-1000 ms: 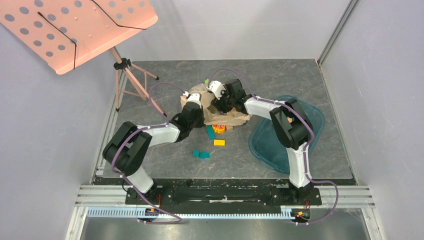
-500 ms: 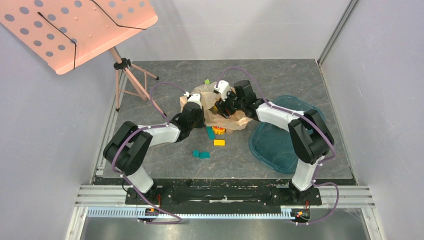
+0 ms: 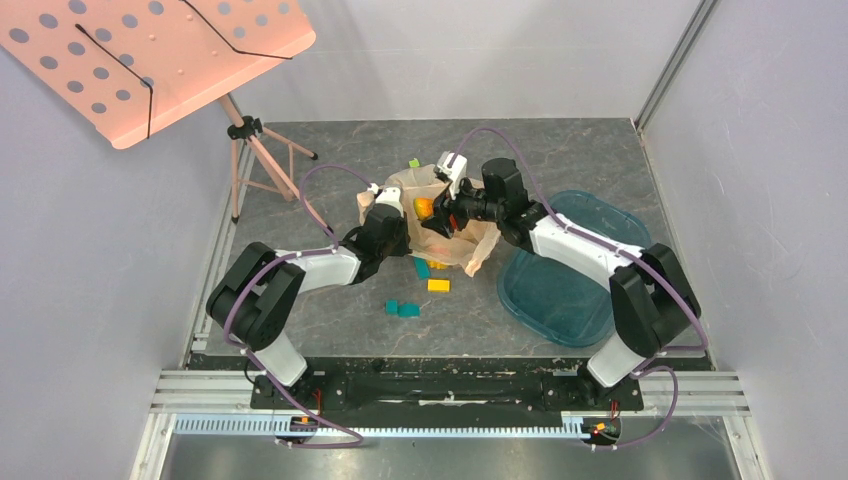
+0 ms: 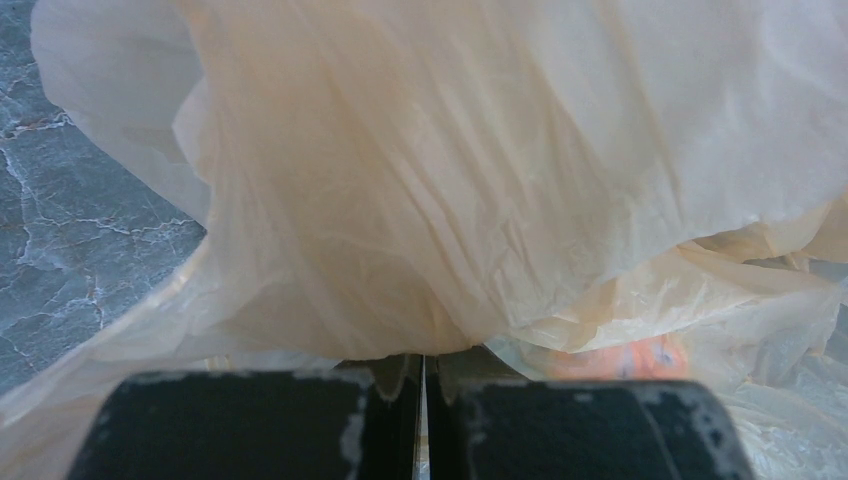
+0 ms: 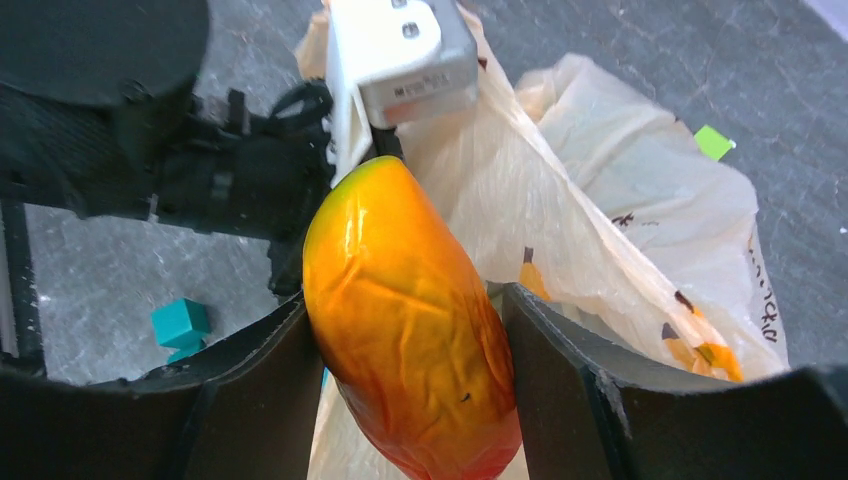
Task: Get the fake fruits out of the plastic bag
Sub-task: Take out the fake fruit from the plastic bag, then place the fake fruit in the bin.
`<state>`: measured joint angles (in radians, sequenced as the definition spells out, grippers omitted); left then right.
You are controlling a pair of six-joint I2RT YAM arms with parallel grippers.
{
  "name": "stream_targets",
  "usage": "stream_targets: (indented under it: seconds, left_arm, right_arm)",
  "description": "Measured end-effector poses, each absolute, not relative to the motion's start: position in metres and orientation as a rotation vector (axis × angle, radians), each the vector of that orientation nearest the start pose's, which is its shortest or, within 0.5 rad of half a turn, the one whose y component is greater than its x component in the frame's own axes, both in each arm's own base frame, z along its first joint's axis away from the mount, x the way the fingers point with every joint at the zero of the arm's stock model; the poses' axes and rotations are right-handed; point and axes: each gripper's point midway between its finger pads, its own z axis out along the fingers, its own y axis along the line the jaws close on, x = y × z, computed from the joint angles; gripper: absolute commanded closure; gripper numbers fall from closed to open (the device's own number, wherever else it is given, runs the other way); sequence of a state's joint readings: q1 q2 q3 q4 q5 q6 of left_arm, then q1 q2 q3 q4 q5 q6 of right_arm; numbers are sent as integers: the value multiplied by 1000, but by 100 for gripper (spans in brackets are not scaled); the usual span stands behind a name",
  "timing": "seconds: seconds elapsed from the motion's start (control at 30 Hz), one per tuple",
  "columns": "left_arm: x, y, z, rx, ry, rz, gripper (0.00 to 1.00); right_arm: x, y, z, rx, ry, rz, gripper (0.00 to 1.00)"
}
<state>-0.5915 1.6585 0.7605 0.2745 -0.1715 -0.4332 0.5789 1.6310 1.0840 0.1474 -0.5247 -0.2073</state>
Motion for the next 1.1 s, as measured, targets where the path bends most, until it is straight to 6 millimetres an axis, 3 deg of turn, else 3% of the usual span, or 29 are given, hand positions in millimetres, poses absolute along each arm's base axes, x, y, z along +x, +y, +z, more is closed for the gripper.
stream_targets:
  seconds: [0.27,0.5,0.63,0.87,1.1]
  left_arm:
    - [358,-228,46,87,2214,-407,98]
    - [358,-229,46,88,2212,-408,98]
    - [358,-229,46,88,2212,-408,98]
    - [359,-230,45,88,2215,-407,98]
    - [359,-230,43,89,2221,-404,98]
  right_arm:
    - [347,326,206,-979,1656,801,64]
    - [357,320,235,-782,1721,819,63]
    - [361,306,255,-675,1728,852,64]
    - [382,242,288,-443,1715,803,64]
    - [371,169,274,-246,1760,652,64]
